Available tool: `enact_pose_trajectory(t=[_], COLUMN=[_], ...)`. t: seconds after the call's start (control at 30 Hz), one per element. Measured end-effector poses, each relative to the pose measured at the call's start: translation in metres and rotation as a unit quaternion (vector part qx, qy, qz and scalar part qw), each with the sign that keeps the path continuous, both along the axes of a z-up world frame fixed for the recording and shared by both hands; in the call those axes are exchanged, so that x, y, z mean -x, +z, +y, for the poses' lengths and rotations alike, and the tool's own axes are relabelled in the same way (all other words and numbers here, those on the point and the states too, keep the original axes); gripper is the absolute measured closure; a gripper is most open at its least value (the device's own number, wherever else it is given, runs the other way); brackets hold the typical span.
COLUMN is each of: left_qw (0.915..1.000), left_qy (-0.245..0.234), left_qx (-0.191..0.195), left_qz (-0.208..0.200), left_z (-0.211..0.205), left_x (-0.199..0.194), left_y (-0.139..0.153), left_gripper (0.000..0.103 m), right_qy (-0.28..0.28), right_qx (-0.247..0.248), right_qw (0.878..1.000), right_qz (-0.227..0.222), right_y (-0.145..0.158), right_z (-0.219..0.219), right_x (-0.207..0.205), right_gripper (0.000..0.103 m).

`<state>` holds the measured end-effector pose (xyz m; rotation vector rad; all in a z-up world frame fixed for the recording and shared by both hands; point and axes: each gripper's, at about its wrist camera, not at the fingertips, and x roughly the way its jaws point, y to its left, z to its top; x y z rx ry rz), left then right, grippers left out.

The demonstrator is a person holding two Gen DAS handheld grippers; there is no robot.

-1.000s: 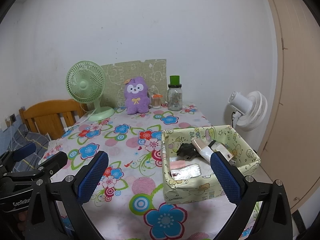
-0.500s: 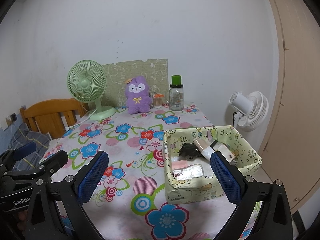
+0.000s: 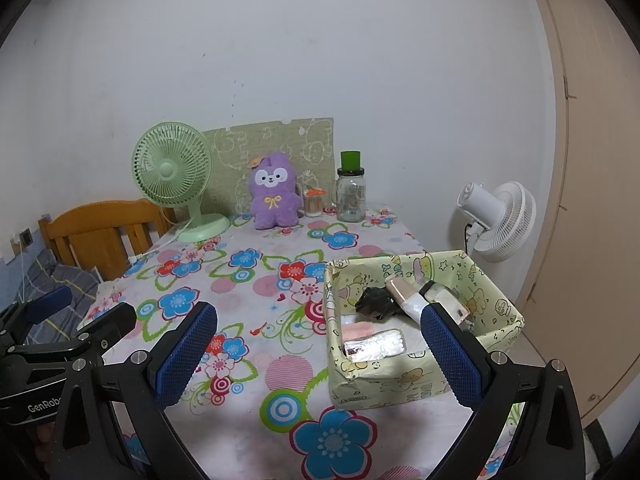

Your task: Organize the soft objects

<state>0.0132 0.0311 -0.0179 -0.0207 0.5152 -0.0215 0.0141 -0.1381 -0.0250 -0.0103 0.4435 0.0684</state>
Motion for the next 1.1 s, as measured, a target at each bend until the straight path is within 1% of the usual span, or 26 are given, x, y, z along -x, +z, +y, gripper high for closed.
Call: enact_pose_trajectory(t=[1.1], left_qw=[1.0000], left_qy=[0.001], left_qx=[-0.004], left_qz=[-0.005], left_z=[-0.0004], left_x=[0.0034], left_y=[-0.0006], left_gripper=[0.000], right_qy=[-0.001], right_qx=[-0.001], right_qw=[1.000], right_qz=[0.001], right_y=[0.0010], right_z=[0.0004], right_x=[0.0011], right_gripper=[0.000])
